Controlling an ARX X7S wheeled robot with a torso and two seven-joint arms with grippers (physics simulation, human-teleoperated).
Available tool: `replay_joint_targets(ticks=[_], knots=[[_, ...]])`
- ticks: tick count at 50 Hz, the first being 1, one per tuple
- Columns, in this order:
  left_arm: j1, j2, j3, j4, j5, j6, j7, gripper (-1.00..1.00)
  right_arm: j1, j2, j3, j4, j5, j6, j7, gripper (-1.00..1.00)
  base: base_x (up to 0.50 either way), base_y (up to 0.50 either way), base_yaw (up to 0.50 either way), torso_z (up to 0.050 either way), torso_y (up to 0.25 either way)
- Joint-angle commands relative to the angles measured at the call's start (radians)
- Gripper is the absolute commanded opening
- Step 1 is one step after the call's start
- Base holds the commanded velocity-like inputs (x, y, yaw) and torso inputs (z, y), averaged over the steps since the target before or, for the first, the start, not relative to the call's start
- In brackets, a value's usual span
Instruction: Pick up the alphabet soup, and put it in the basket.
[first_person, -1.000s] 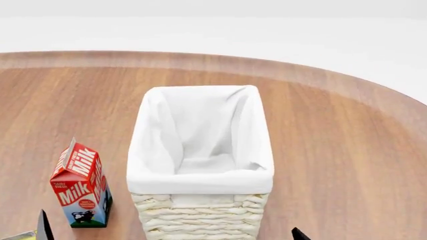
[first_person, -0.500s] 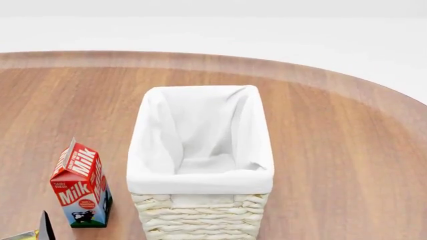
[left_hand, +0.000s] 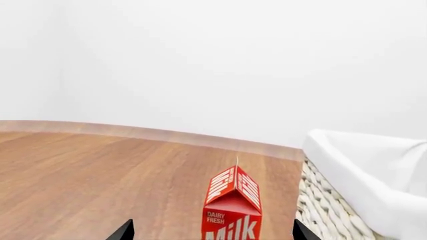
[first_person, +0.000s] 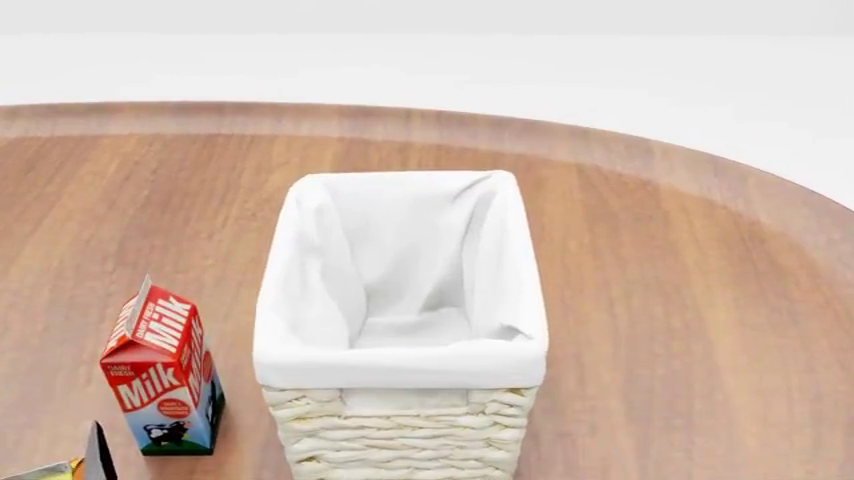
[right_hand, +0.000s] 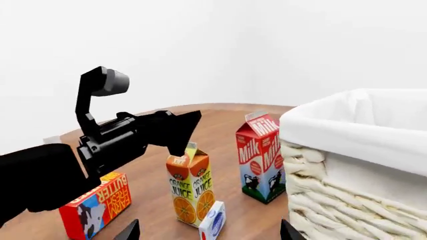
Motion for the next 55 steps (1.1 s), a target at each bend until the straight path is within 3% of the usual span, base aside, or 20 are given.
replay_joint_targets(ticks=[1,16,55], knots=[[-0.005,-0.002,0.007,-0.008,0.001,0.000,-0.002,1.00,-0.003,0.007,-0.029,0.001,-0.064,0.000,-0.002,1.00,0.00,0.00,0.00,0.000,0.000],[-0.007,-0.006,0.013,-0.011,-0.001,0.002,-0.006,1.00,-0.021,-0.010,-0.058,0.036,-0.209,-0.089,0.003,1.00,0.00,0.00,0.00,0.000,0.000],[-0.010,-0.014,0.030,-0.013,-0.001,0.006,-0.017,1.00,-0.030,0.012,-0.117,0.080,-0.251,-0.171,-0.091,1.00,0.00,0.00,0.00,0.000,0.000]])
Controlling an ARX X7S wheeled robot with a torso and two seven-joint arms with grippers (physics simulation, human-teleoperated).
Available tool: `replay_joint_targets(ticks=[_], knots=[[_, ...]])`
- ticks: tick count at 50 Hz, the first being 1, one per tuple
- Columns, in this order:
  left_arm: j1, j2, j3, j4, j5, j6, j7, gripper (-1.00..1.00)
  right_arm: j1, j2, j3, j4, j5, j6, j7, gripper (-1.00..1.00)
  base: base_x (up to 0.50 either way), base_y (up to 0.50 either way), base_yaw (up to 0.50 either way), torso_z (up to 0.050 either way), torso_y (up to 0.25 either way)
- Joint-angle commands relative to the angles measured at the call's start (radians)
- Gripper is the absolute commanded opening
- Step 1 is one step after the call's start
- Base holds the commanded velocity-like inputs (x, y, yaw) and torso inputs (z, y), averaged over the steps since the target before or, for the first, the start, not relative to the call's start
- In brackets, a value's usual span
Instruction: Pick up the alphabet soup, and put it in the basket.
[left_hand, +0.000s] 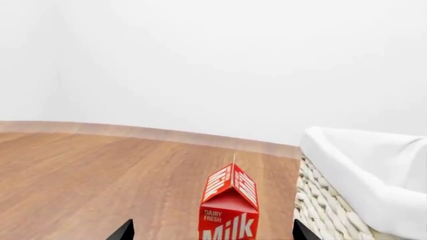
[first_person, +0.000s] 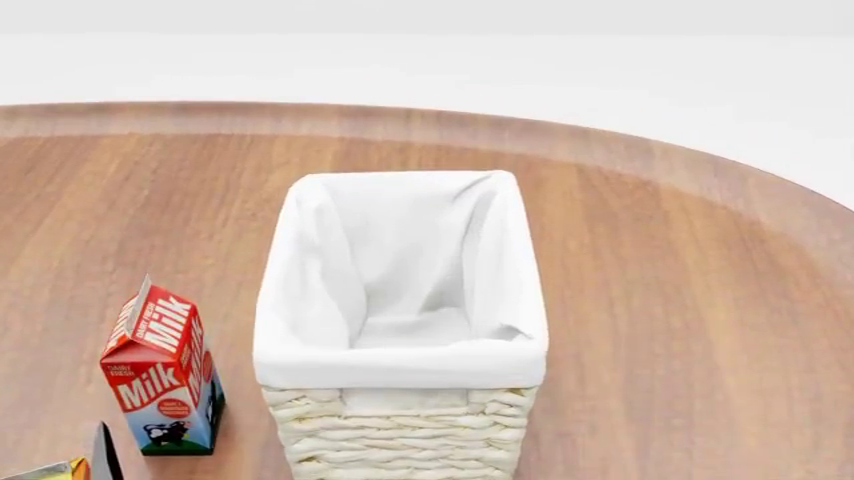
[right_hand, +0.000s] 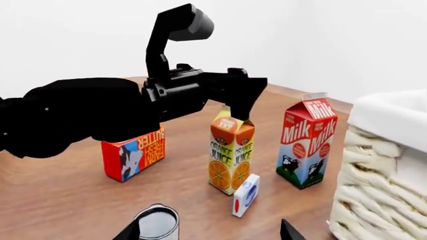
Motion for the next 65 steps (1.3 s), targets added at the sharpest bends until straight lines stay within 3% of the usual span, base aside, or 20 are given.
replay_joint_targets(ticks=[1,27,65], knots=[[-0.001,-0.002,0.006,-0.001,0.000,0.000,-0.003,1.00,-0.004,0.004,-0.016,0.025,-0.014,-0.042,-0.035,1.00,0.00,0.00,0.00,0.000,0.000],[-0.005,-0.008,0.018,-0.007,-0.001,0.003,-0.008,1.00,-0.008,0.010,-0.048,0.070,-0.065,-0.106,-0.077,1.00,0.00,0.00,0.00,0.000,0.000],[-0.006,-0.016,0.030,-0.009,-0.006,0.007,-0.017,1.00,0.029,-0.029,-0.078,0.147,-0.178,-0.071,-0.028,1.00,0.00,0.00,0.00,0.000,0.000]])
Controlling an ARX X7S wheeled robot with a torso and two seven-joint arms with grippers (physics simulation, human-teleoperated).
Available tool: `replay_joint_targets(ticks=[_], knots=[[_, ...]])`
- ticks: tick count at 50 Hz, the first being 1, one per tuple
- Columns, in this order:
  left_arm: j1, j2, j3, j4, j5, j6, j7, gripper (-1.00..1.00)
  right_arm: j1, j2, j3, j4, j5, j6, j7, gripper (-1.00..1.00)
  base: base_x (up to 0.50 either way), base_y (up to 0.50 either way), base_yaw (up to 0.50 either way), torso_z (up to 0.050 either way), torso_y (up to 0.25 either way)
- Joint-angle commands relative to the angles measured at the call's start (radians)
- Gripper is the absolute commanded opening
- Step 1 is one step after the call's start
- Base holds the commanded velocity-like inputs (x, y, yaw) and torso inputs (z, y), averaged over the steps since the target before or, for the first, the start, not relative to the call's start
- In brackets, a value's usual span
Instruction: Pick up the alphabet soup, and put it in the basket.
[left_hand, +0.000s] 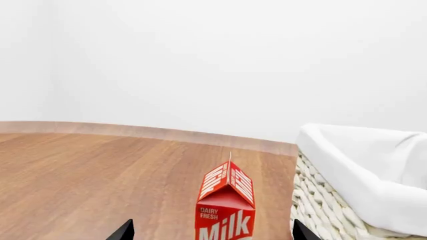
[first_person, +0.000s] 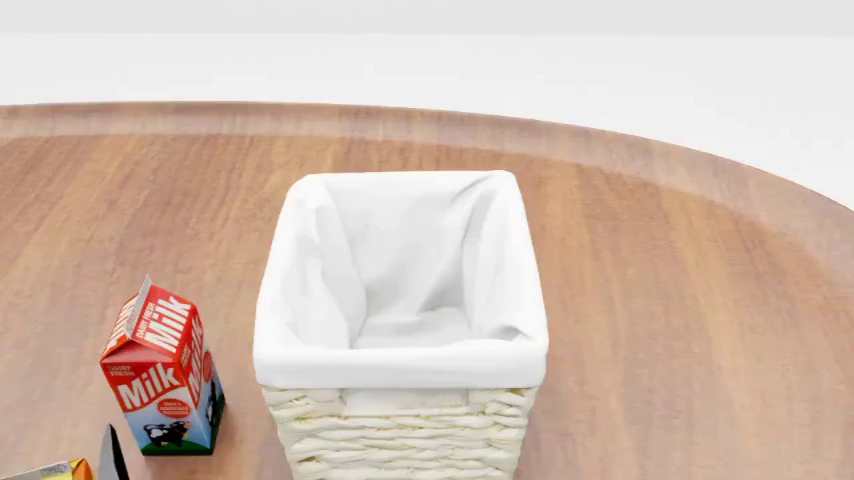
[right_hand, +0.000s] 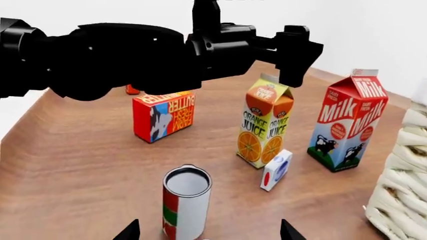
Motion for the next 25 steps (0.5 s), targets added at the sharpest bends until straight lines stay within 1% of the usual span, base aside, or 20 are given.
replay_joint_targets(ticks=[1,25], knots=[[-0.001,-0.003,0.004,-0.002,-0.002,0.002,-0.002,1.00,0.015,-0.017,-0.010,0.031,-0.050,0.013,0.023,1.00,0.00,0.00,0.00,0.000,0.000],[-0.004,-0.007,0.012,-0.005,-0.004,0.006,-0.006,1.00,0.029,-0.027,-0.031,0.063,-0.102,0.023,0.039,1.00,0.00,0.00,0.00,0.000,0.000]])
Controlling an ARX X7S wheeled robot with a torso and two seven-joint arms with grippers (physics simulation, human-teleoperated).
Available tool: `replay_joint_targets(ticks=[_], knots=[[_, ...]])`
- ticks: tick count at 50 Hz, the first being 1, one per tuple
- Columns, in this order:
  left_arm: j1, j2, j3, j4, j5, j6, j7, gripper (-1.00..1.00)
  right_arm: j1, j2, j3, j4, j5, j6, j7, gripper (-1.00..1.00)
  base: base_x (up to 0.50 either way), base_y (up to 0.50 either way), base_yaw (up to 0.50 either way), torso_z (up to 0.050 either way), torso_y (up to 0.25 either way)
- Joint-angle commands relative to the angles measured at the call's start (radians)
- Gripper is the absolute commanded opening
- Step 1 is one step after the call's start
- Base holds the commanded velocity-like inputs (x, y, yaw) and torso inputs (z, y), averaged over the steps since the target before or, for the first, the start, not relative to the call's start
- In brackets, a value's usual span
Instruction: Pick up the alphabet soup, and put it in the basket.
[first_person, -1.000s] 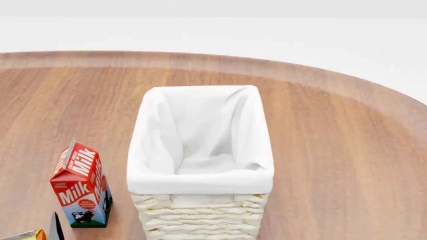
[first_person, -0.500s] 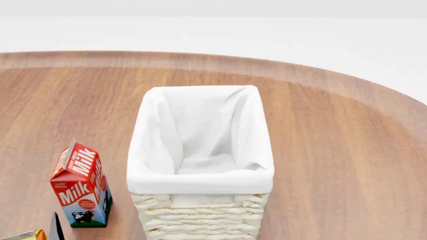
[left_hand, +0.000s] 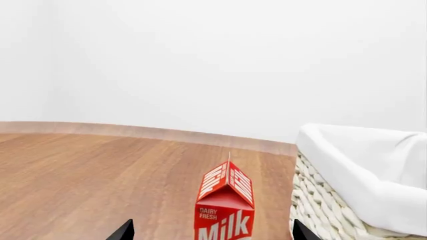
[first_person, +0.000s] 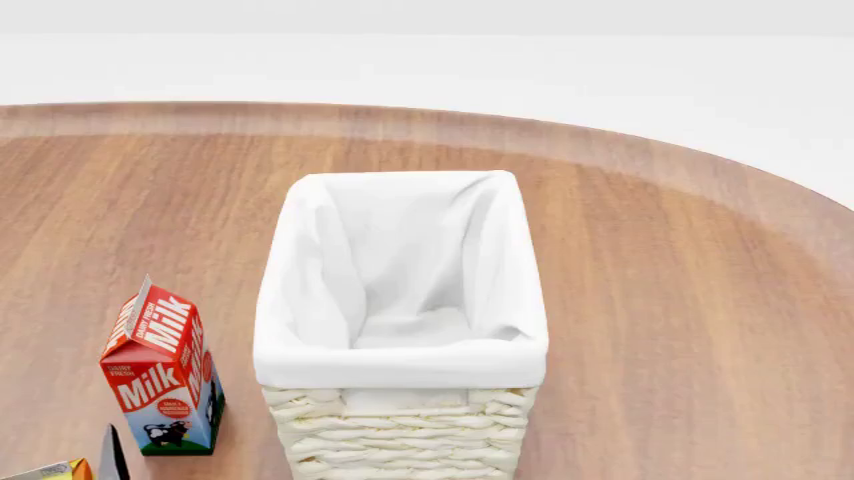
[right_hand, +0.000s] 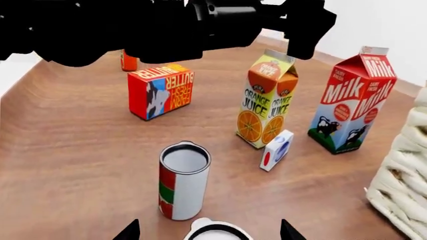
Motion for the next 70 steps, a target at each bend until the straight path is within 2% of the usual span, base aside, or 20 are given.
replay_joint_targets(ticks=[1,35,70], knots=[[-0.002,-0.002,0.004,-0.002,-0.001,0.002,-0.002,1.00,0.007,-0.005,-0.010,0.015,-0.025,0.004,0.007,1.00,0.00,0.00,0.00,0.000,0.000],[-0.005,-0.007,0.016,-0.001,-0.002,0.002,-0.012,1.00,0.025,-0.020,-0.011,0.058,-0.077,-0.020,0.051,1.00,0.00,0.00,0.00,0.000,0.000],[-0.006,-0.015,0.024,-0.001,-0.006,0.006,-0.020,1.00,0.080,-0.059,-0.051,0.148,-0.086,0.002,0.029,1.00,0.00,0.00,0.00,0.000,0.000]])
